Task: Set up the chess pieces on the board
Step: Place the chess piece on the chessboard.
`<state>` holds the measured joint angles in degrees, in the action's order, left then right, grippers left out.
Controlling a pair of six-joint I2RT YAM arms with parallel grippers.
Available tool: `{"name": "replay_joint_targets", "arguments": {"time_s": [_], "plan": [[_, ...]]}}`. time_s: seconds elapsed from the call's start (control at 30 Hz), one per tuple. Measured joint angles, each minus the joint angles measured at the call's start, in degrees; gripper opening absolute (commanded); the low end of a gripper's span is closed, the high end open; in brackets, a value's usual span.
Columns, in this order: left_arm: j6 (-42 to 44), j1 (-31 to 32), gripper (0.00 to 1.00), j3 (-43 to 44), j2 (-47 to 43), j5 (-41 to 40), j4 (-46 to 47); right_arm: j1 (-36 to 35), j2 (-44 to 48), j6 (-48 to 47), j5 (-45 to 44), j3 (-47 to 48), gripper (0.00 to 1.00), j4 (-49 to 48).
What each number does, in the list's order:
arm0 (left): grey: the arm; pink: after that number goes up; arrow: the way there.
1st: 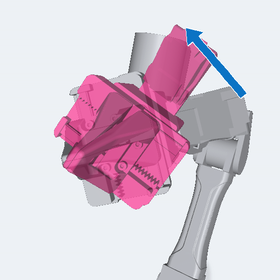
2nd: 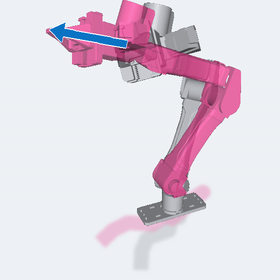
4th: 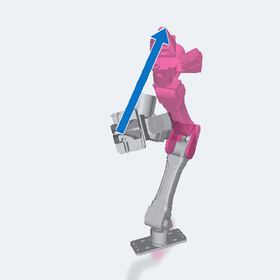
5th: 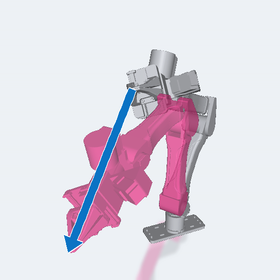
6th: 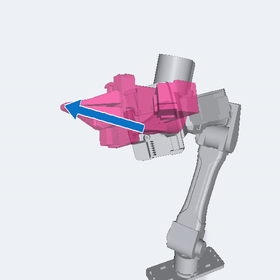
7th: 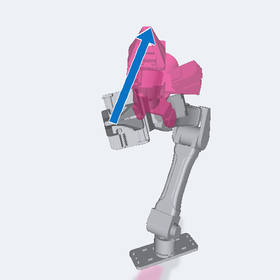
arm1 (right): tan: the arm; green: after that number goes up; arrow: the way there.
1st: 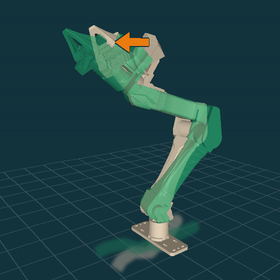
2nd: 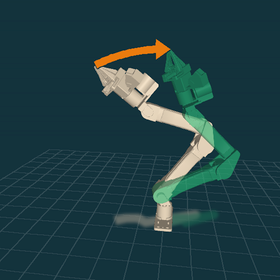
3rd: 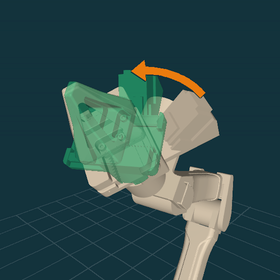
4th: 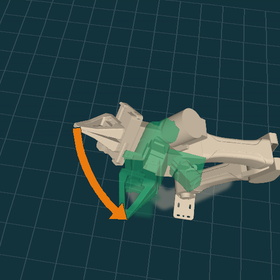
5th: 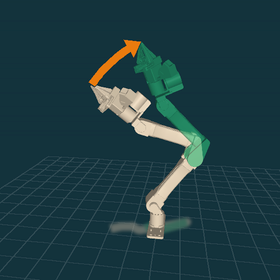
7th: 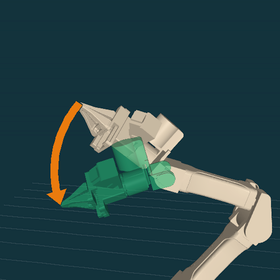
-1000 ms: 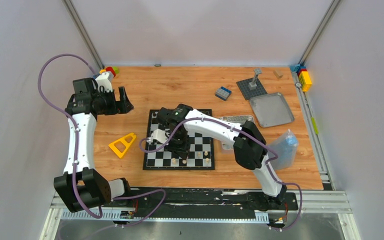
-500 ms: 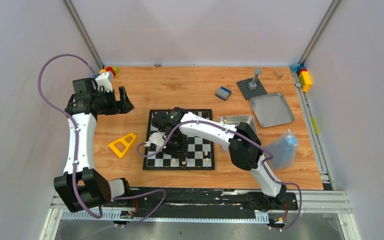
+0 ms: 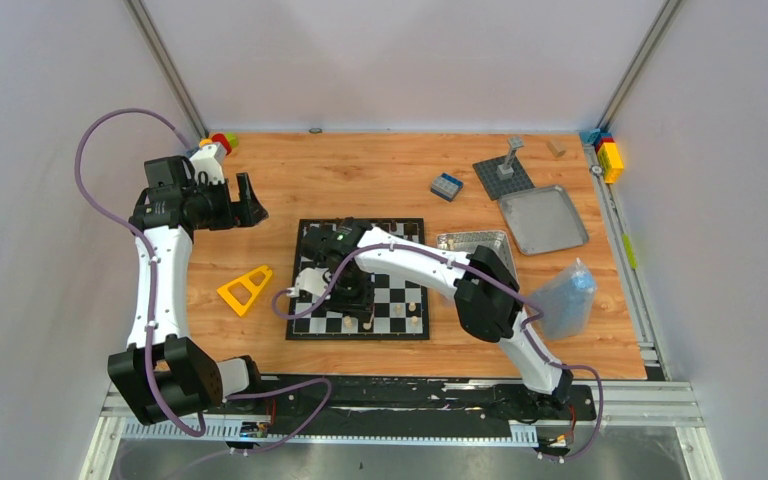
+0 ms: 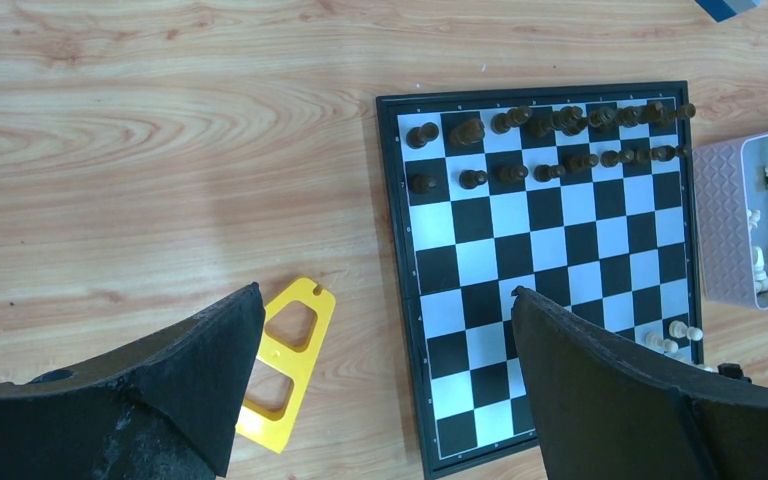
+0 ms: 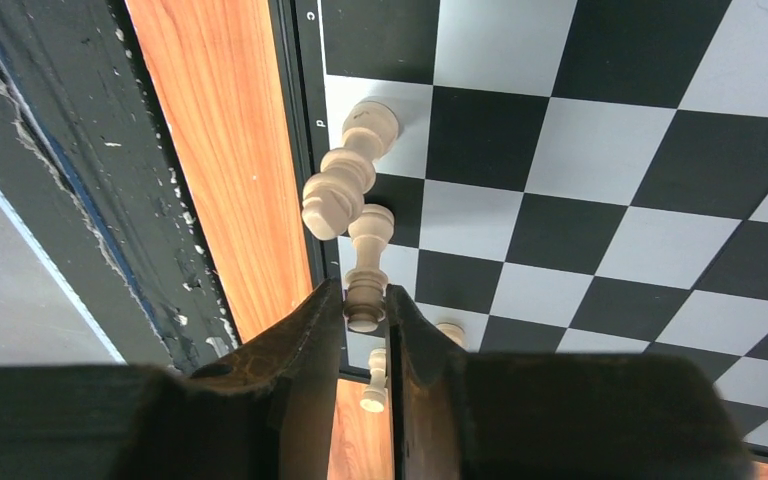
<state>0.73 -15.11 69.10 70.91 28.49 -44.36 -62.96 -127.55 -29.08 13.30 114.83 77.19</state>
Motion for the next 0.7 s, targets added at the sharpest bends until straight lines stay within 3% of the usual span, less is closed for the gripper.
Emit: {"name": "replay_joint_targets", "arguments": {"time_s": [0.2,0.57,0.7], "plan": [[0.0,0.0,1.00,0.0,0.0,0.0,0.0,-0.3,0.0,0.3,-0.7,0.1,0.54,0.1],[0.0,-0.3,1.00,-0.1,0.0,0.5,0.0,0.4,0.5,1.3,-0.1,1.7,0.60,-0.1],[0.2,-0.3,1.00,-0.1,0.0,2.1,0.0,3.6,5.4,2.6,2.8,-3.2,0.62,-1.9]]}}
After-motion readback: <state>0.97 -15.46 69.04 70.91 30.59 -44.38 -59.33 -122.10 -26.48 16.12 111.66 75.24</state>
